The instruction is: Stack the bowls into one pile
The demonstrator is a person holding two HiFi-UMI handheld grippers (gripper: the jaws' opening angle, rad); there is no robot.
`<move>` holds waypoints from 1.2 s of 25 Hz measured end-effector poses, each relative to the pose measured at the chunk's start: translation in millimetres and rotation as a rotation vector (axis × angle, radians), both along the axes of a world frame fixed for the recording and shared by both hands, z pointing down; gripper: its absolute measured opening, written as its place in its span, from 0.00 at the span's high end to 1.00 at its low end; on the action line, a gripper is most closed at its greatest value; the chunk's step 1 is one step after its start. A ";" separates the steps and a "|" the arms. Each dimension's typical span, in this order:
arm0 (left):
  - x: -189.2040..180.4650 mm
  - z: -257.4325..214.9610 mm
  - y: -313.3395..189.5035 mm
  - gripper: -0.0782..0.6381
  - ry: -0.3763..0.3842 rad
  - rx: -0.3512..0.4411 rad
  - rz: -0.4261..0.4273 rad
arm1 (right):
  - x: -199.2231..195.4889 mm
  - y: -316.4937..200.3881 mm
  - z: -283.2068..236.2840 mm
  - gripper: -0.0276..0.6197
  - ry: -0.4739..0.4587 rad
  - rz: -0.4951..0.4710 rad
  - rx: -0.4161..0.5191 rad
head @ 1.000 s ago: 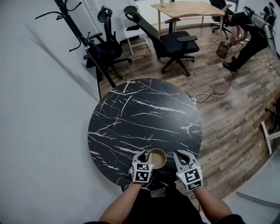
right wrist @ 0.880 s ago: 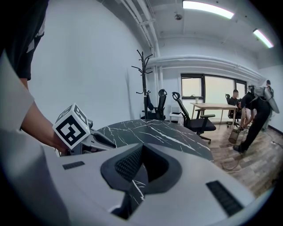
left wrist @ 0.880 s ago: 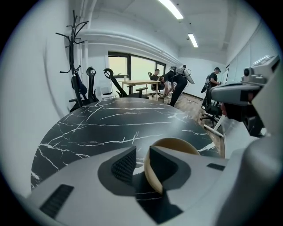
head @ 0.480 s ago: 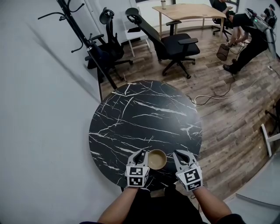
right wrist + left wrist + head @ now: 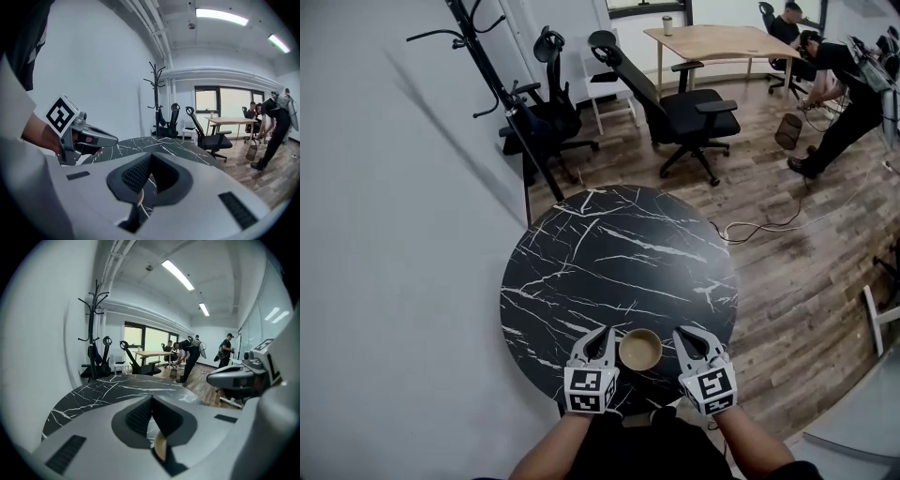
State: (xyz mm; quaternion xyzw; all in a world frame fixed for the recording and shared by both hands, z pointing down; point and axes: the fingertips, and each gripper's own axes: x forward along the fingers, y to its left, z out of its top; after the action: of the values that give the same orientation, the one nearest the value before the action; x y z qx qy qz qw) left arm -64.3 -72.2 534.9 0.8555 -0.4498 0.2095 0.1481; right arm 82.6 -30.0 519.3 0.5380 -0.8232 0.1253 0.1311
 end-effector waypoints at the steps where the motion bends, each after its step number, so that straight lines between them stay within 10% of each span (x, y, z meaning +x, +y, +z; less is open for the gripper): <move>1: -0.7 -4.6 0.2 0.87 0.012 0.009 0.000 | -0.5 -0.7 -2.4 0.94 -0.005 -0.002 0.005; 9: -6.6 -56.9 0.5 0.87 0.059 0.159 0.007 | 4.5 -9.2 -43.9 0.94 -0.019 0.004 0.077; 30: -7.6 -90.7 5.9 0.87 0.129 0.233 -0.005 | 2.9 -11.5 -128.9 0.95 0.000 0.007 0.229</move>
State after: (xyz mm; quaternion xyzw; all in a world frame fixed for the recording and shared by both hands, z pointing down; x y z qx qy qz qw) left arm -71.9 -66.3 444.2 0.8774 -0.4629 0.1001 0.0770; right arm 85.5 -41.6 390.5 0.5524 -0.8302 0.0308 0.0685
